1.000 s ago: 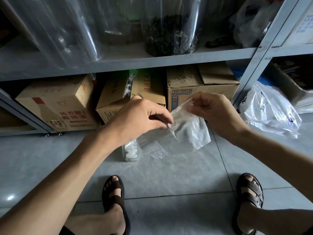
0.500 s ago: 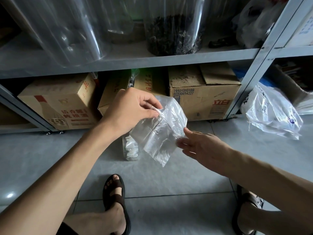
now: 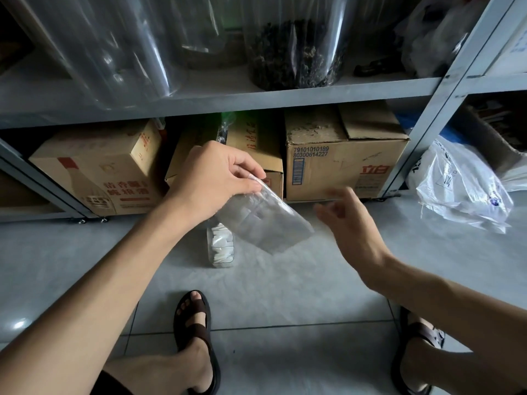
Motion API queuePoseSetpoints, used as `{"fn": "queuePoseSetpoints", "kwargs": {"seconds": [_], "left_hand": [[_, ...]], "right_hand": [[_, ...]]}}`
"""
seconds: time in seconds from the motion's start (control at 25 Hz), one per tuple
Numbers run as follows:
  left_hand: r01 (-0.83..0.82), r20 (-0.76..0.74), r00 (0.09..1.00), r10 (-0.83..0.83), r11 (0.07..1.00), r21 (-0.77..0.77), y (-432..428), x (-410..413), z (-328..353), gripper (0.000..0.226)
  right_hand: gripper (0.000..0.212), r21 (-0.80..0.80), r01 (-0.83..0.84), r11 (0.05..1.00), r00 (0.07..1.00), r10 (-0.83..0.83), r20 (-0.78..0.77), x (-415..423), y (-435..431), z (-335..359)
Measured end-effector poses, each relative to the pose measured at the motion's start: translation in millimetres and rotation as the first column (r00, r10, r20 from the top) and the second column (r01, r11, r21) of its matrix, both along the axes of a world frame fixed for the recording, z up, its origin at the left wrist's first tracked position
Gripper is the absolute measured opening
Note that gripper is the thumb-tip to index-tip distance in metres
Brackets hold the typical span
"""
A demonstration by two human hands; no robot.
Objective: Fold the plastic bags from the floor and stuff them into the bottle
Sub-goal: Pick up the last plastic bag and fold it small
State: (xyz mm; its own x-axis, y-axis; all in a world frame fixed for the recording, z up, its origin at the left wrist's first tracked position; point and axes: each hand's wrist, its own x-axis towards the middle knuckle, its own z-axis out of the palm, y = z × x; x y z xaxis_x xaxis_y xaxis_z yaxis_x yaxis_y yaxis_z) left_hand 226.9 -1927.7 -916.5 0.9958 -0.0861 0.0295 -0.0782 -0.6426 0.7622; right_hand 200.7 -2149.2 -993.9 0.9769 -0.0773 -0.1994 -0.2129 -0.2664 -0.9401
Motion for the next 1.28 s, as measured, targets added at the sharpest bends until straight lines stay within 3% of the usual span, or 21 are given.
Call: {"fn": "queuePoseSetpoints", "kwargs": {"seconds": [0.08, 0.12, 0.32, 0.6, 0.92, 1.04, 1.16, 1.28], "left_hand": [[0.008, 0.022, 1.0, -0.009, 0.999, 0.051, -7, -2, -1, 0.014], [0.015, 0.026, 1.0, -0.017, 0.997, 0.075, -11, -4, -1, 0.015], [0.097, 0.071, 0.992, -0.107, 0.986, 0.133, -26, -11, -4, 0.02], [0.123, 0.173, 0.973, -0.155, 0.975, 0.182, -27, -12, -7, 0.015], [0.145, 0.299, 0.921, -0.251, 0.931, 0.335, -23, -10, -9, 0.003], [0.129, 0.353, 0.894, -0.276, 0.913, 0.388, -21, -7, -9, 0.012], [0.182, 0.285, 0.915, -0.286, 0.923, 0.34, -18, -3, -8, 0.027], [0.211, 0.238, 0.932, -0.272, 0.944, 0.255, -18, -4, -8, 0.019]], "right_hand": [[0.03, -0.309, -0.059, 0.949, 0.928, 0.167, 0.334, 0, 7, 13], [0.031, -0.403, -0.06, 0.913, 0.882, 0.237, 0.407, 1, 11, 17], [0.029, -0.582, 0.017, 0.813, 0.814, 0.327, 0.481, 6, 24, 17], [0.014, -0.567, 0.039, 0.823, 0.8, 0.314, 0.511, 12, 27, 14], [0.004, -0.519, -0.049, 0.853, 0.795, 0.349, 0.497, 13, 23, 14], [0.005, -0.455, -0.107, 0.884, 0.802, 0.347, 0.487, 14, 19, 17], [0.003, -0.387, -0.165, 0.907, 0.818, 0.345, 0.46, 16, 15, 22], [0.003, -0.323, -0.208, 0.923, 0.832, 0.34, 0.438, 15, 12, 27]]}}
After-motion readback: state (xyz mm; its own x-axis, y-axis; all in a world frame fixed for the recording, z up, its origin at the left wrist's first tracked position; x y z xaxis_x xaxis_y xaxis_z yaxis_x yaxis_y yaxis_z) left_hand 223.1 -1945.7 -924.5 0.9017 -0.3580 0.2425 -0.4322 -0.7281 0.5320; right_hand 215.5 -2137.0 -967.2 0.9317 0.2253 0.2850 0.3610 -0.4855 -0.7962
